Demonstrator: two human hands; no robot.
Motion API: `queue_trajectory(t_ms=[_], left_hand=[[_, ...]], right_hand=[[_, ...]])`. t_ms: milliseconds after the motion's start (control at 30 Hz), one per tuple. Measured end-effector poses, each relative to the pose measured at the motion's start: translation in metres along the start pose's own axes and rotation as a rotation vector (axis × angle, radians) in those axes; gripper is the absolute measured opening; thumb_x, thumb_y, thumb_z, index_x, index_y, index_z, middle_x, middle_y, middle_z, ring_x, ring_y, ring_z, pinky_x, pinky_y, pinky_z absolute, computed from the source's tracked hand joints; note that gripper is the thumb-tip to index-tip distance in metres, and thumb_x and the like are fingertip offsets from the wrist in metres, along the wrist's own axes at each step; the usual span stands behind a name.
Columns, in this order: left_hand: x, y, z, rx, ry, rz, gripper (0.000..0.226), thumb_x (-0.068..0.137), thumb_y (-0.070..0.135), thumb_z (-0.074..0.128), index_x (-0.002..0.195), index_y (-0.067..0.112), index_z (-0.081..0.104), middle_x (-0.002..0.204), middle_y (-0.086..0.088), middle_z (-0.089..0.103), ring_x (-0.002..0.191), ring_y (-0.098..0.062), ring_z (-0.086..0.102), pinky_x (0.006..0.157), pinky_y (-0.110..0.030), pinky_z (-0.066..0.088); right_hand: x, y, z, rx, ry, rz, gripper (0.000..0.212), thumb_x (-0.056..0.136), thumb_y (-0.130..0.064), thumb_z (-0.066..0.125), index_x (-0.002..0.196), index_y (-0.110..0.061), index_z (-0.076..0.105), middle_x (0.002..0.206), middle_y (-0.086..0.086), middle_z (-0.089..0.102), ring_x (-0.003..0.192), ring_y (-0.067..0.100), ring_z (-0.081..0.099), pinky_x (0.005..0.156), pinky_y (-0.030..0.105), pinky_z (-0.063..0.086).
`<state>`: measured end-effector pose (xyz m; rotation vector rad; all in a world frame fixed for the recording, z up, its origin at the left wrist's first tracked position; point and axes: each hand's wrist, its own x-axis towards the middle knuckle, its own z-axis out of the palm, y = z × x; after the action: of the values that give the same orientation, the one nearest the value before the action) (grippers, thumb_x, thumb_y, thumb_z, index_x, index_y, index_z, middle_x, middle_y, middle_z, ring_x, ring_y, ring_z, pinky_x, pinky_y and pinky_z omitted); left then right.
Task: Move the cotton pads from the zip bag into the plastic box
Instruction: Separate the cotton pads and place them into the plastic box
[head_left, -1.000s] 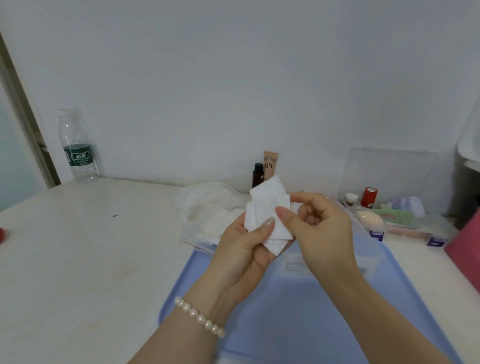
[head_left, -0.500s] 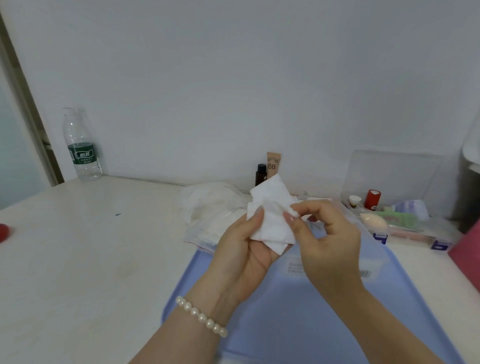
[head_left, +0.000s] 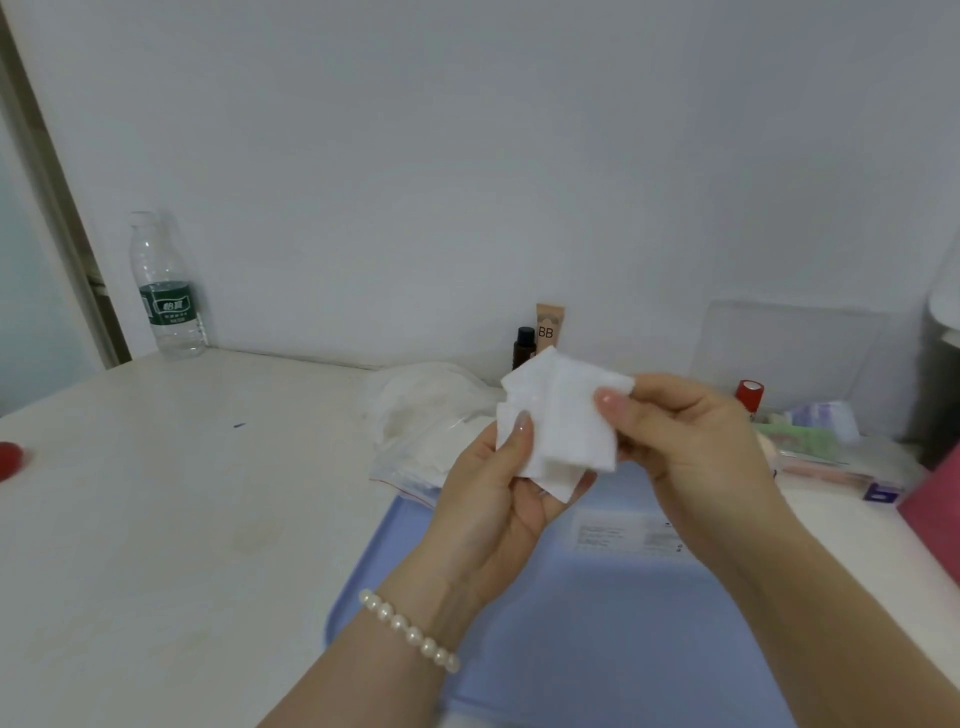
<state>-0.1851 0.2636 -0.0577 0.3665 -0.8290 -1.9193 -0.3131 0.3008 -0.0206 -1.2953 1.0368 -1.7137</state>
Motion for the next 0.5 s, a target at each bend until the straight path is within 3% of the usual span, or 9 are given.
queue_trajectory(t_ms=[67,133,233,367,500], left_hand=[[0.001,-0.001,0.001,0.026,-0.022,-0.003,0.033,0.091,0.009,0.048,0.122,-0.001,0.056,0.12,-0.02,0.063,0.112,-0.035,0.06,0.086,-0.039,0.055],[0.001,-0.001,0.001,0.039,-0.041,-0.011,0.037,0.092,0.01,0.047,0.126,-0.004,0.053,0.124,-0.023,0.059,0.118,-0.037,0.055,0.093,-0.042,0.05],[0.001,-0.001,0.001,-0.01,-0.039,-0.028,0.037,0.097,0.015,0.04,0.127,-0.004,0.051,0.125,-0.024,0.059,0.117,-0.035,0.056,0.095,-0.044,0.049],[0.001,-0.003,-0.001,-0.049,-0.005,-0.047,0.044,0.102,0.025,0.031,0.131,-0.005,0.047,0.127,-0.026,0.056,0.12,-0.035,0.054,0.095,-0.043,0.05],[-0.001,-0.002,0.0,-0.11,0.007,-0.088,0.051,0.095,0.034,0.036,0.129,-0.001,0.049,0.124,-0.023,0.059,0.118,-0.033,0.057,0.094,-0.043,0.049]], right_hand=[[-0.004,0.002,0.011,-0.042,0.015,0.027,0.004,0.066,-0.011,0.076,0.068,-0.013,0.073,0.06,-0.003,0.069,0.053,0.007,0.06,0.051,0.017,0.046],[-0.006,0.007,0.017,-0.094,0.065,0.025,0.016,0.073,0.004,0.07,0.069,-0.012,0.07,0.056,-0.008,0.068,0.049,-0.001,0.059,0.046,0.01,0.043],[-0.005,0.012,0.017,-0.128,0.115,0.019,0.018,0.073,0.004,0.071,0.069,-0.014,0.069,0.057,-0.007,0.068,0.05,0.0,0.06,0.047,0.011,0.044],[-0.004,0.017,0.017,-0.193,0.155,0.013,0.015,0.071,0.0,0.074,0.071,-0.013,0.068,0.061,-0.002,0.07,0.059,0.009,0.065,0.056,0.021,0.055],[-0.005,0.014,0.018,-0.208,0.181,-0.01,0.021,0.073,0.002,0.073,0.074,-0.016,0.065,0.054,-0.006,0.063,0.051,0.004,0.058,0.051,0.016,0.05]])
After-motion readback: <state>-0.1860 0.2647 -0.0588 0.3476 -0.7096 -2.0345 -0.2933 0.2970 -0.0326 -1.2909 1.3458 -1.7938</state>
